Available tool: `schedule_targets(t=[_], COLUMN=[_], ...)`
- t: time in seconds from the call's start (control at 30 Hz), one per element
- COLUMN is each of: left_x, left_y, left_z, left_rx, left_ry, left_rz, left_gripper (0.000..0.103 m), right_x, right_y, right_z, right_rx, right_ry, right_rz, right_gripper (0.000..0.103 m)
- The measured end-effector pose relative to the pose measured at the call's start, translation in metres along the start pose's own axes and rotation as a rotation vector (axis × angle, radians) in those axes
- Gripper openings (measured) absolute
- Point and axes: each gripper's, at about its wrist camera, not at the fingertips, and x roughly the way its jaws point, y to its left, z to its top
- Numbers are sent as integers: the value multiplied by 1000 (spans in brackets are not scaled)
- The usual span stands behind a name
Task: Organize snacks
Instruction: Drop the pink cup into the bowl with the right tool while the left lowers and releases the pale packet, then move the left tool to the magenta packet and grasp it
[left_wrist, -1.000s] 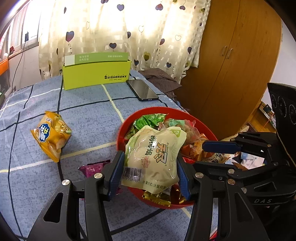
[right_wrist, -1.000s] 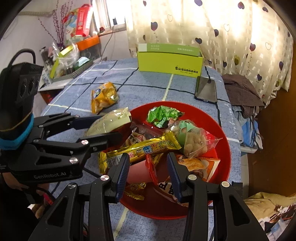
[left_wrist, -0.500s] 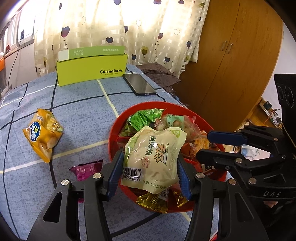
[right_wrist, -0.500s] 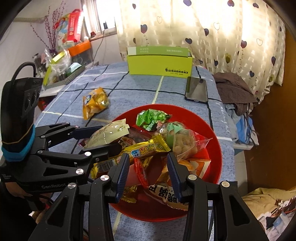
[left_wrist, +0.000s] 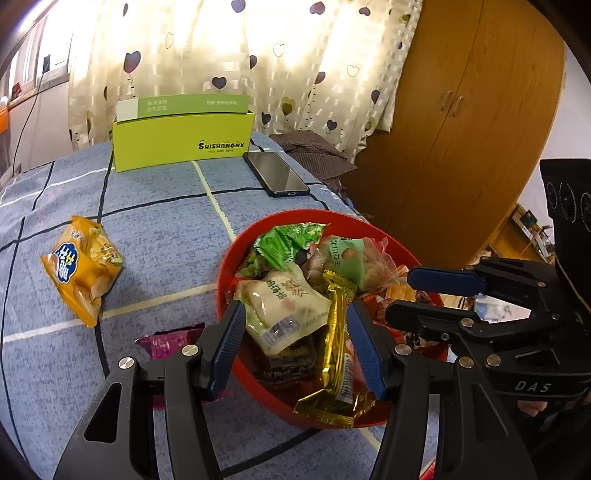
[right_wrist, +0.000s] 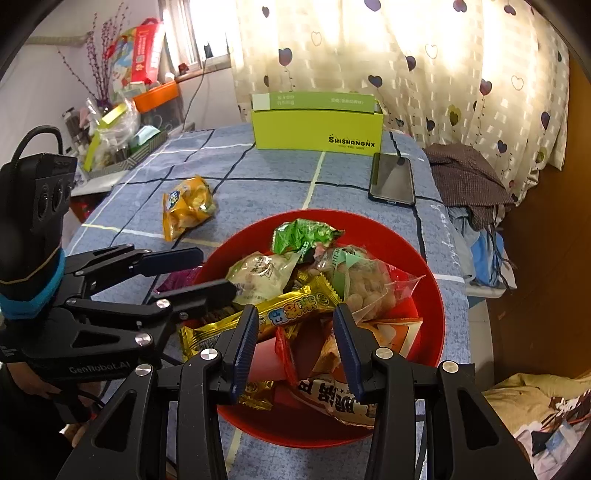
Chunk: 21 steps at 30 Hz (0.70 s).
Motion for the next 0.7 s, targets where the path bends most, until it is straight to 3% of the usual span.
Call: schedule_targets(t=[0.2, 0.37, 0.7], left_x=[-7, 3, 16], left_y=[10, 11, -9], left_z=[2, -2, -14], left_rx=[-20, 8, 96], left_ry=[-25, 21, 111], left_rz=[69, 164, 155], left_gripper=[58, 58, 58], right_x=[0, 4, 2], right_y=[-1, 0, -5], right_z=[2, 0, -1], right_rx=[9, -6, 3], right_ry=[-6, 18, 13], right_rz=[-12, -28, -50], right_gripper=[40, 39, 38])
